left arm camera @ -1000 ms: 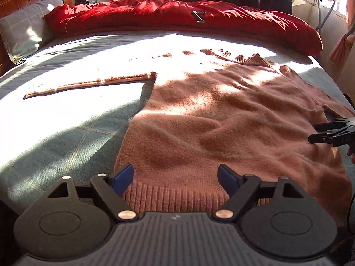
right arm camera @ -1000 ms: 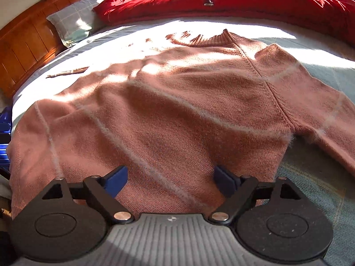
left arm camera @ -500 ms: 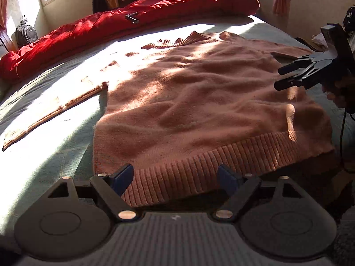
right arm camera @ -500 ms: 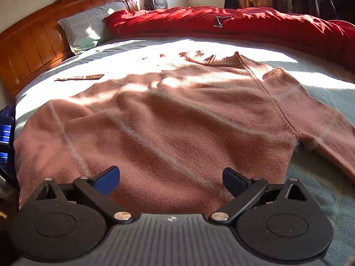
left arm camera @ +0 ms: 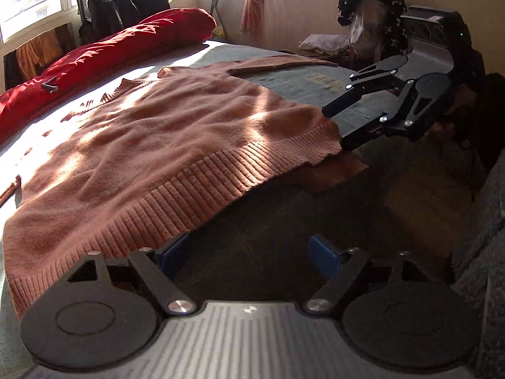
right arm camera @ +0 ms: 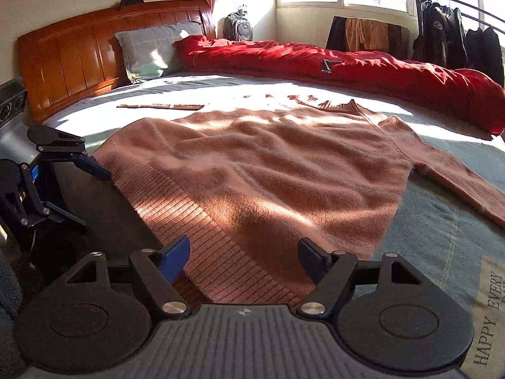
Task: Fold clothes
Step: 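Grasp the sweater hem with the left gripper and fold it toward the collar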
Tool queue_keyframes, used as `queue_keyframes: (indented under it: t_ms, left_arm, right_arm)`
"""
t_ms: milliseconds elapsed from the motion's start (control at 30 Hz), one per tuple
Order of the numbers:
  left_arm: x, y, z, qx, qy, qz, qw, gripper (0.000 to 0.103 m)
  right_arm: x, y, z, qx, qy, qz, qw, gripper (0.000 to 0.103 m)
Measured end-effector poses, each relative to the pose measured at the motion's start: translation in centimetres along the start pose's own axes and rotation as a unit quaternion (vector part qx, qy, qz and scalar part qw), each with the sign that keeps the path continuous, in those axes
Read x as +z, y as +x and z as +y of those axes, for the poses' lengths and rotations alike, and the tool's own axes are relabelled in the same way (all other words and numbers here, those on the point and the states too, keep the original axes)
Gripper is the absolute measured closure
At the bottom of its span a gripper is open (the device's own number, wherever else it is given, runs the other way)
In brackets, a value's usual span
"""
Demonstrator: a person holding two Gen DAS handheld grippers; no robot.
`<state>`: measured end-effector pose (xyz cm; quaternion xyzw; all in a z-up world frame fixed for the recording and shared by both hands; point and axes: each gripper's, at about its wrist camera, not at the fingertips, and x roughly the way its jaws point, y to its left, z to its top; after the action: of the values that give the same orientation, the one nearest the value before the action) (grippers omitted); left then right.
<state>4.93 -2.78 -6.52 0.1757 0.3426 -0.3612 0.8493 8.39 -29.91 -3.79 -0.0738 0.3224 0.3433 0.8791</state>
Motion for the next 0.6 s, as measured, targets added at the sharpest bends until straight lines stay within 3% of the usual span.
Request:
queue_keyframes:
  t_ms: [167,300,433,600]
  left_arm:
    - [-1.3,1.3,-1.1,-0.012,0.051,-0.01,0.9986,0.02]
    - [-1.3,1.5,-0.7,0.017,0.082,-0.031,0.996,0.02]
    - [-1.0,0.7,0.8,0.053,0.087,-0.055,0.9933,0.02]
    - [-0.9,0.1,2.1,0.088,0.085,-0.064,0.9904,0.02]
  right_arm:
    - [-2.5,0.7,4.7,0.047,-0.021,0.02,0.998,0.026]
    - [-2.2,3.7,8.3,0.073,-0.064,0.018,0.995,0.026]
    - [-1.0,5.6,9.3,0.039,-0.097,0.008,0.995,0.026]
    - [0.1,5.0,9.8,0.012,-0.119,-0.011,0.993,0.026]
